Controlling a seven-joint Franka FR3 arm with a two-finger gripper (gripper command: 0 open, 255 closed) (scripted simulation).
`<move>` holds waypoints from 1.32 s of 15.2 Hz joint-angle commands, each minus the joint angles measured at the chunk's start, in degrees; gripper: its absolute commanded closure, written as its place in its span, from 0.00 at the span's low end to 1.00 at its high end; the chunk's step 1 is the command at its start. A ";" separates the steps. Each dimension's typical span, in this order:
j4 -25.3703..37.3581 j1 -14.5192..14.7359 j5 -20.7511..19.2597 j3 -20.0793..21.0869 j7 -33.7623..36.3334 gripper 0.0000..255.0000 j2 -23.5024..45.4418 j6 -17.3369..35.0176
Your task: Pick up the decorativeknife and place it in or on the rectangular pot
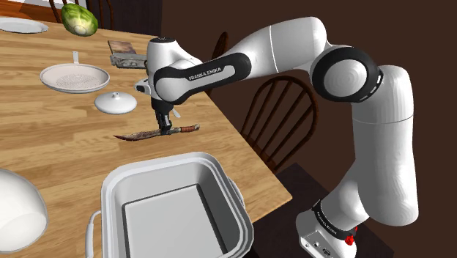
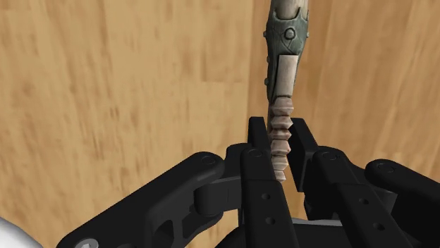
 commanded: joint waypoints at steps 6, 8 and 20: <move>0.00 0.00 0.00 0.00 0.00 1.00 0.01 0.01; 0.25 -0.06 0.16 0.11 -0.12 1.00 -0.82 -1.07; 3.11 -0.28 1.07 0.65 -0.83 1.00 -4.98 -8.02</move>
